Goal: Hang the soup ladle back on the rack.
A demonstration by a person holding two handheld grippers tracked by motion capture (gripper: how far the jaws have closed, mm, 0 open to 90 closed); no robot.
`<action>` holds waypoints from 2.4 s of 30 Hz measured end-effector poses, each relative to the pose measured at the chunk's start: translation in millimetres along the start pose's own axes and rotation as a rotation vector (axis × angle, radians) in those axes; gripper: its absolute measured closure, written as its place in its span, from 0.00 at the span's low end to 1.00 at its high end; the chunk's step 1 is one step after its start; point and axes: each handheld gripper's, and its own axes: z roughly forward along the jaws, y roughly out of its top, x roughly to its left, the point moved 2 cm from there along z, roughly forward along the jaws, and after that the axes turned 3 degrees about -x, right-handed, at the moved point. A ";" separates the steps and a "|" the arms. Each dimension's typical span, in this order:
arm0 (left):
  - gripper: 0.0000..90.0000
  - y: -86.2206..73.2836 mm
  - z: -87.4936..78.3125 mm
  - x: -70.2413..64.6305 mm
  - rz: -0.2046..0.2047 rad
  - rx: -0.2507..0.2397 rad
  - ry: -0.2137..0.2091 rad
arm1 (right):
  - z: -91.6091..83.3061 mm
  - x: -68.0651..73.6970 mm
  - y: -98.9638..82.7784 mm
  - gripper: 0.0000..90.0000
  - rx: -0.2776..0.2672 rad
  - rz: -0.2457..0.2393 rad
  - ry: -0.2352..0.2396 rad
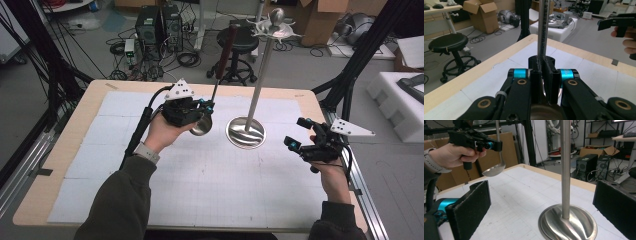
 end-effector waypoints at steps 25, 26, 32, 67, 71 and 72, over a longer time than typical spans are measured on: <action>0.94 10.3 39.3 -10.9 0.006 0.045 -0.007 | -3.7 3.3 6.4 0.00 -0.048 0.001 0.024; 0.94 10.3 39.3 -10.9 0.006 0.045 -0.007 | -3.7 3.3 6.4 0.00 -0.048 0.001 0.024; 0.94 9.8 41.7 -8.5 -0.017 0.047 -0.012 | -3.4 3.1 6.3 0.00 -0.049 -0.001 0.025; 0.94 13.0 62.1 -2.6 -0.015 0.092 -0.027 | -4.7 0.2 3.0 0.00 -0.043 0.016 0.024; 0.94 10.7 67.6 -3.0 -0.016 0.105 -0.032 | -5.8 -1.8 0.0 0.00 -0.034 0.027 0.020; 0.94 10.7 67.6 -3.0 -0.016 0.105 -0.032 | -5.8 -1.8 0.0 0.00 -0.034 0.027 0.020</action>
